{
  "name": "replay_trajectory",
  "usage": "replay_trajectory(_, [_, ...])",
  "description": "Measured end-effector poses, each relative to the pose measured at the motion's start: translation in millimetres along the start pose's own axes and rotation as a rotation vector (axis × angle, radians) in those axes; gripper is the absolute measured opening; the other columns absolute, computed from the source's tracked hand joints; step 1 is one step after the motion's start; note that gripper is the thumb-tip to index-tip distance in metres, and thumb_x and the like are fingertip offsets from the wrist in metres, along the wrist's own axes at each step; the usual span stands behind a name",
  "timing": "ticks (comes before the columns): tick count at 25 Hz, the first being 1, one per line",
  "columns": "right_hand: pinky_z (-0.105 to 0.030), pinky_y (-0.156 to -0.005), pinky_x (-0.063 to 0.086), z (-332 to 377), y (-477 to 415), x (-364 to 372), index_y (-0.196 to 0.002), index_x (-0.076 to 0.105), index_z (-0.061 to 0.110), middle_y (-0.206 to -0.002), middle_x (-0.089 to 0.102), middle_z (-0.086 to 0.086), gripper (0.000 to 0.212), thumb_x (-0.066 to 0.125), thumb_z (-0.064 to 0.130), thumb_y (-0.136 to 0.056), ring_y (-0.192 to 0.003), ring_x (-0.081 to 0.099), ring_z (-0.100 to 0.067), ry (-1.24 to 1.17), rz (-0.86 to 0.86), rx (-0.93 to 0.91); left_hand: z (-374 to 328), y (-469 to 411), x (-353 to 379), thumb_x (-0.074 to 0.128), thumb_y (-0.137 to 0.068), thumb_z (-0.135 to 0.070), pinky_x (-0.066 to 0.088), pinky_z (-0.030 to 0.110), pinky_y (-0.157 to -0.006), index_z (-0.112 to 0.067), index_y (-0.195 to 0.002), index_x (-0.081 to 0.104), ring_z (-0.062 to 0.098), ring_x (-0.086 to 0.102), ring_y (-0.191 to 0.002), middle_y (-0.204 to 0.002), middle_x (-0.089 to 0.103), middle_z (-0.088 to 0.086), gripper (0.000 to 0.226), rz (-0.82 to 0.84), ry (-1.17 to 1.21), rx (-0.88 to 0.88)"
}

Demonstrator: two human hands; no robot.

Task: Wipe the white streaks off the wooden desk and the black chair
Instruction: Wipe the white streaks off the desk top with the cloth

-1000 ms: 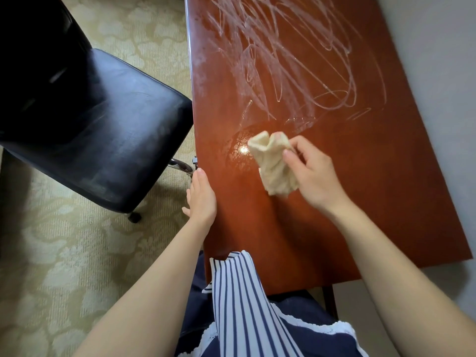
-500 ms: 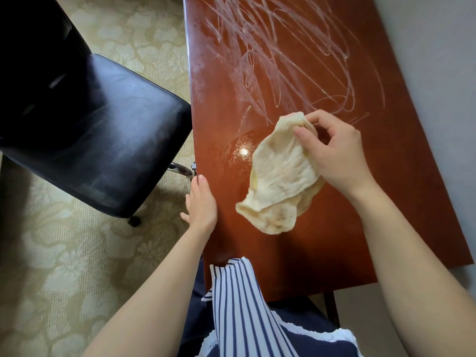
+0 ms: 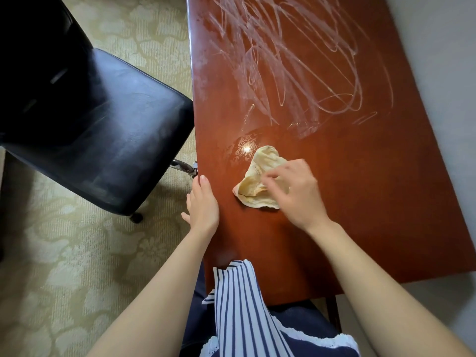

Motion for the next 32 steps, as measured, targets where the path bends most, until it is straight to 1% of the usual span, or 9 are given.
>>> replay_trajectory(3, [-0.009,-0.08,0.03,-22,-7,-20,-0.096,0.068,0.013,-0.094,0.063,-0.002,0.013,0.063,0.016,-0.085,-0.093,0.053,-0.023,-0.012,-0.284,0.216,0,1,0,0.007,-0.101,-0.043,0.001,0.052,-0.116,-0.028,-0.149,0.024,0.023,0.019,-0.143,-0.154,0.03,-0.001,0.053,-0.004,0.018,0.017])
replay_trajectory(8, [-0.028,-0.091,0.038,-29,2,10,-0.113,0.062,0.021,-0.11,0.055,0.002,0.039,0.073,0.033,-0.078,-0.104,0.045,-0.018,0.113,0.115,0.125,2,-2,2,0.01,-0.101,-0.043,0.008,0.05,-0.116,-0.026,-0.148,0.027,0.021,0.026,-0.14,-0.151,0.035,-0.001,0.052,-0.052,0.005,0.037])
replay_trajectory(11, [-0.033,-0.088,0.041,-24,6,18,-0.101,0.068,0.017,-0.103,0.061,0.0,0.027,0.075,0.025,-0.076,-0.103,0.051,-0.022,0.187,-0.038,0.083,1,-2,2,0.013,-0.102,-0.042,0.011,0.05,-0.116,-0.024,-0.149,0.025,0.021,0.027,-0.14,-0.151,0.034,-0.001,0.052,-0.077,-0.014,0.045])
replay_trajectory(15, [-0.023,-0.074,0.039,-15,16,22,-0.089,0.071,0.011,-0.086,0.065,-0.002,0.019,0.076,0.007,-0.072,-0.083,0.058,-0.022,0.287,-0.208,0.068,2,-3,4,0.014,-0.102,-0.042,0.013,0.05,-0.116,-0.023,-0.149,0.026,0.02,0.029,-0.14,-0.151,0.035,0.0,0.052,-0.108,-0.034,0.053])
replay_trajectory(18, [-0.023,-0.066,0.046,-4,39,31,-0.085,0.071,0.01,-0.077,0.064,-0.001,0.015,0.071,0.0,-0.073,-0.071,0.058,-0.017,0.104,-0.103,-0.068,1,-4,5,0.013,-0.102,-0.042,0.012,0.051,-0.115,-0.024,-0.148,0.026,0.021,0.029,-0.139,-0.15,0.036,-0.001,0.051,-0.105,-0.037,0.042])
replay_trajectory(22, [-0.03,-0.074,0.042,11,58,41,-0.083,0.07,0.015,-0.075,0.062,0.003,0.012,0.061,0.022,-0.082,-0.076,0.054,-0.016,0.083,0.115,-0.208,2,-5,4,0.012,-0.102,-0.041,0.011,0.053,-0.114,-0.026,-0.147,0.028,0.021,0.031,-0.138,-0.148,0.038,0.0,0.051,-0.084,-0.021,0.028])
replay_trajectory(26, [-0.036,-0.092,0.036,-5,22,25,-0.112,0.065,0.023,-0.11,0.058,-0.001,0.03,0.065,0.025,-0.081,-0.105,0.041,-0.018,0.226,-0.049,0.083,3,-3,3,0.013,-0.101,-0.043,0.016,0.053,-0.114,-0.026,-0.142,0.034,0.022,0.039,-0.132,-0.143,0.045,-0.001,0.05,-0.067,0.053,0.014])
replay_trajectory(29, [-0.048,-0.098,0.033,-16,13,34,-0.126,0.056,0.03,-0.133,0.047,-0.004,0.048,0.07,0.032,-0.079,-0.121,0.035,-0.027,0.378,0.144,0.034,-1,-8,-2,0.018,-0.101,-0.044,0.029,0.051,-0.109,-0.021,-0.126,0.045,0.023,0.049,-0.117,-0.129,0.053,0.004,0.043,-0.133,0.169,-0.034])
replay_trajectory(32, [-0.048,-0.089,0.039,-19,15,46,-0.115,0.062,0.028,-0.125,0.053,-0.005,0.035,0.066,0.033,-0.08,-0.116,0.038,-0.028,0.389,0.113,-0.03,-10,-22,-5,0.016,-0.102,-0.042,0.029,0.048,-0.109,-0.013,-0.126,0.047,0.025,0.047,-0.119,-0.132,0.051,0.006,0.05,-0.167,0.232,-0.102])
Point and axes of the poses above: each hand's wrist, its own y-axis away from the middle knuckle, its own x-axis out of the palm, z = x × y, the point moved 3 cm from there along -y, towards the middle knuckle
